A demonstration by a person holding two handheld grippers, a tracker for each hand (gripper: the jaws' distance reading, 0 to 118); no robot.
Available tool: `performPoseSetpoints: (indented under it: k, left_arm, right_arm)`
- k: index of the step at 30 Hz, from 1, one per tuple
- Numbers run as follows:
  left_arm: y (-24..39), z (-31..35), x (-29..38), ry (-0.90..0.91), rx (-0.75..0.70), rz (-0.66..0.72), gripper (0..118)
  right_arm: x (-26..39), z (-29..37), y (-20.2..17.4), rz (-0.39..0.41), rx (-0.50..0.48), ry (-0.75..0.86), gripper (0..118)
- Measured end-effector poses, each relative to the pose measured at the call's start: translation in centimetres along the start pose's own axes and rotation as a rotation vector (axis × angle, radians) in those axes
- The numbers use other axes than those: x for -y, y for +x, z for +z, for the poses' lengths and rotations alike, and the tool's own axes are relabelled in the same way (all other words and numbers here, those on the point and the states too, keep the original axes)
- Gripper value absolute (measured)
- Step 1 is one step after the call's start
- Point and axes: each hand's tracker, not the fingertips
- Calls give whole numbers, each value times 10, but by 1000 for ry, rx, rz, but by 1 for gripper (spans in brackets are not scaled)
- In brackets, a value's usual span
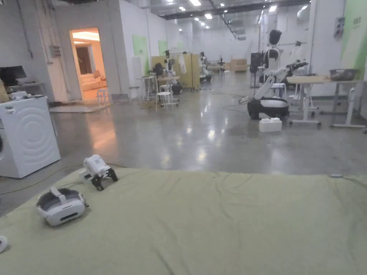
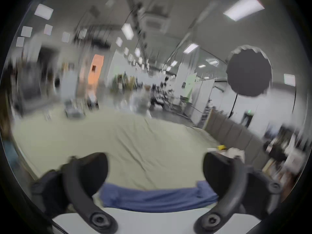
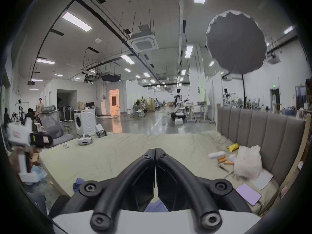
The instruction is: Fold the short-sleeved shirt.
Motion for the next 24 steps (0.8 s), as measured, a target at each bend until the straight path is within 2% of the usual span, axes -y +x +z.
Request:
performPoseSetpoints:
  k: [3, 5, 6, 7, 9, 12, 13, 14, 15, 17, 19, 20, 23, 24]
  left_arm:
    - [-78, -31, 21, -85, 84, 258, 116]
    - [-117, -51, 39, -120, -43, 250, 116]
    - [-132, -60, 48, -155, -125, 202, 116]
    - [-149, -69, 55, -181, -139, 198, 116]
    - [-171, -83, 69, -222, -109, 278, 116]
    - [-205, -104, 85, -240, -43, 505, 115]
    - [-207, -108, 95, -239, -17, 577, 112]
    - [-206, -109, 97, -193, 6, 585, 109]
    - [-203, -109, 98, -147, 39, 589, 100]
    - [-192, -115, 103, -145, 81, 647, 53]
    - [-186, -130, 114, -205, 0, 617, 11]
    - [-185, -132, 116, -202, -34, 590, 10]
    - [-193, -119, 104, -108, -31, 666, 6]
    - [-189, -109, 92, -83, -55, 637, 6]
  right_arm:
    - [11, -6, -2, -8, 11, -62, 0]
    - [17, -10, -2, -19, 10, -85, 0]
    - [19, -13, -3, -32, 13, -102, 0]
    - [20, -15, -4, -46, 14, -115, 0]
    - [23, -19, -3, -75, 14, -130, 0]
    - [26, -27, -1, -106, 19, -153, 0]
    - [26, -29, 0, -116, 19, -157, 0]
    - [26, -30, 1, -125, 21, -158, 0]
    - [25, -29, 2, -136, 24, -160, 0]
    - [25, -29, 3, -149, 31, -162, 0]
    - [24, -28, 4, -156, 31, -165, 0]
    - [24, -28, 4, -153, 35, -166, 0]
    - [23, -24, 4, -131, 52, -173, 0]
    - [23, -23, 6, -135, 53, -173, 0]
